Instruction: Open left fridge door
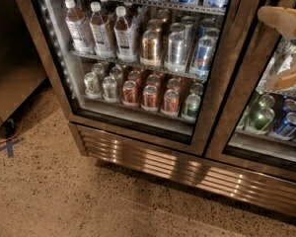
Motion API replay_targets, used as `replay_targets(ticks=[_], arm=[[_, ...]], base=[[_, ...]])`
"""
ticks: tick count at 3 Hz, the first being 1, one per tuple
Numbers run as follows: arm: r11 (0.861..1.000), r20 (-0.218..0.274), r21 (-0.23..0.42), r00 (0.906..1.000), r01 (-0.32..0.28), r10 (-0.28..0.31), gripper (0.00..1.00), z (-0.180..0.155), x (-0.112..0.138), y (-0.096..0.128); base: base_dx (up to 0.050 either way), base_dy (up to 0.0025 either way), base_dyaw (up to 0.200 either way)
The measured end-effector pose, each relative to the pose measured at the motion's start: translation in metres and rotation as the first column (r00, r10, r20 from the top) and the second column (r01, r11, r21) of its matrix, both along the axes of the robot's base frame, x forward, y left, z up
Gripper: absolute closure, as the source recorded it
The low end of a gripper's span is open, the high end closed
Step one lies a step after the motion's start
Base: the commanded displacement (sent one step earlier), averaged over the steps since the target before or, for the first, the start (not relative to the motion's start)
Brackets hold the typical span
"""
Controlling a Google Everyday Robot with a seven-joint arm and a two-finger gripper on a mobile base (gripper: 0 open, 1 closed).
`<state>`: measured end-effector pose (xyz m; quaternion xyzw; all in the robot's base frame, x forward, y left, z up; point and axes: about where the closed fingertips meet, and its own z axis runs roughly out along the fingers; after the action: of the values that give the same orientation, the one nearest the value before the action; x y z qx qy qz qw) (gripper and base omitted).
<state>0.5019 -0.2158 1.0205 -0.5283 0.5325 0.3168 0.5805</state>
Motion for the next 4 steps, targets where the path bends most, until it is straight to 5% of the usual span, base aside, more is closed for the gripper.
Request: replay_targets(ticks=[2, 3, 4], arm=[[1.0, 0.0, 0.014, 0.9998, 0.022, -0.022, 0.0, 0.0011, 0.0027, 0.0024], [0.994, 0.011, 0.034, 0.9947, 0.102, -0.102, 0.0, 0.0033, 0.009, 0.0053], [0.994, 0.011, 0.034, 0.9947, 0.102, -0.102, 0.0, 0.0033, 0.009, 0.0053]], base=[[0.0, 0.0, 0.0], [0.0, 0.0, 0.0], [0.0, 0.0, 0.194]])
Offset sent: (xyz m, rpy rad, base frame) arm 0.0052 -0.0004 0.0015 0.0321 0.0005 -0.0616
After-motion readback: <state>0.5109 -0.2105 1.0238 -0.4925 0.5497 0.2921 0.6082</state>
